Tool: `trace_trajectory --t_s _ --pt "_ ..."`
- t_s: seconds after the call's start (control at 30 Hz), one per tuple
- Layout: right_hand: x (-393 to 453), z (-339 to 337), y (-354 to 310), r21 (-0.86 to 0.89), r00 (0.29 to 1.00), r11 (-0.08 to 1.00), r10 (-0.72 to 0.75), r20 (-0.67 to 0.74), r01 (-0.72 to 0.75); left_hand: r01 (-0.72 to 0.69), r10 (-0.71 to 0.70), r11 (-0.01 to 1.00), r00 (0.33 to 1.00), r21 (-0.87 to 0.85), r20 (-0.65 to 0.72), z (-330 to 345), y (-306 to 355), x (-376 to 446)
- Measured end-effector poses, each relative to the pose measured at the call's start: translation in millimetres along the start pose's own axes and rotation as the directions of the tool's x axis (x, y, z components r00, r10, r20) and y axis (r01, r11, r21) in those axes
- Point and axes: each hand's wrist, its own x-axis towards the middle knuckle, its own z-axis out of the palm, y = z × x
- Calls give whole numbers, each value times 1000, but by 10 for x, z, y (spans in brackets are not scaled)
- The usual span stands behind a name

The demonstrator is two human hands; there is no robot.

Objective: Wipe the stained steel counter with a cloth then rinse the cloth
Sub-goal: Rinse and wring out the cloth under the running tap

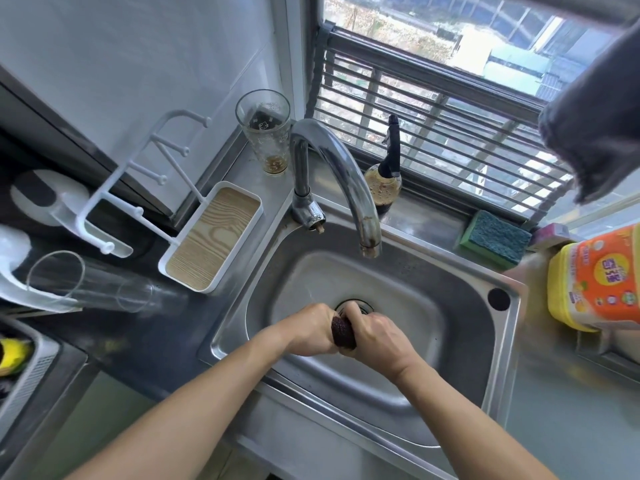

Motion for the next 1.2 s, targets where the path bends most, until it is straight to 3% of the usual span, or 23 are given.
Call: trace_trajectory --t_s 0.1,0.17,0.23,0.3,0.37,0.47,0.53,0.57,0.6,0.67,0.73,0.77,0.87,0.93,0.97,1.07,1.2 --pt "-19 3 -1 53 1000 999 11 26 -13 2 -3 998 1000 59 16 -21 2 -16" --pt "10 -30 -16 109 985 989 82 150 -99 -40 40 987 999 156 0 -36 -10 -36" --pt "52 -104 -23 216 899 925 214 382 -312 -96 106 959 994 268 -23 -45 -44 -66" --pt "94 -215 0 282 750 809 266 606 -515 -128 162 911 985 391 -56 -55 -84 -91" --pt "86 -330 47 413 607 572 197 770 -709 -185 271 851 956 491 -109 -53 -84 -100" --pt "54 -526 178 515 516 88 -12 857 -853 -294 464 783 863 549 -200 -64 -66 -106" --pt "63 -615 259 490 497 -87 -133 857 -868 -361 557 743 800 564 -222 -55 -47 -126" --pt "79 -630 269 467 482 -119 -191 855 -876 -378 596 714 771 589 -227 -26 -39 -132" --pt "96 -629 255 439 452 -106 -246 858 -892 -383 636 676 734 629 -237 17 -17 -128" --pt "129 -580 170 378 351 24 -318 881 -926 -358 692 584 689 728 -216 114 27 -101" --pt "160 -495 60 310 256 191 -264 930 -931 -285 663 516 730 807 -166 131 56 -68" --pt "181 -460 9 293 249 256 -190 950 -921 -248 619 500 772 830 -143 104 41 -41" --pt "278 -366 -57 254 396 562 143 907 -787 -122 377 526 920 842 -102 -7 30 25" --pt "332 -323 -89 125 571 784 321 756 -607 -70 286 584 950 809 -125 -27 56 67" --pt "339 -303 -93 70 655 840 364 662 -538 -39 240 632 959 774 -148 -27 93 83" --pt "281 -265 -79 35 817 911 350 458 -410 46 69 808 983 587 -172 -22 162 116" --pt "196 -233 -72 -96 911 958 288 295 -272 83 -49 952 992 296 -119 -24 149 102"
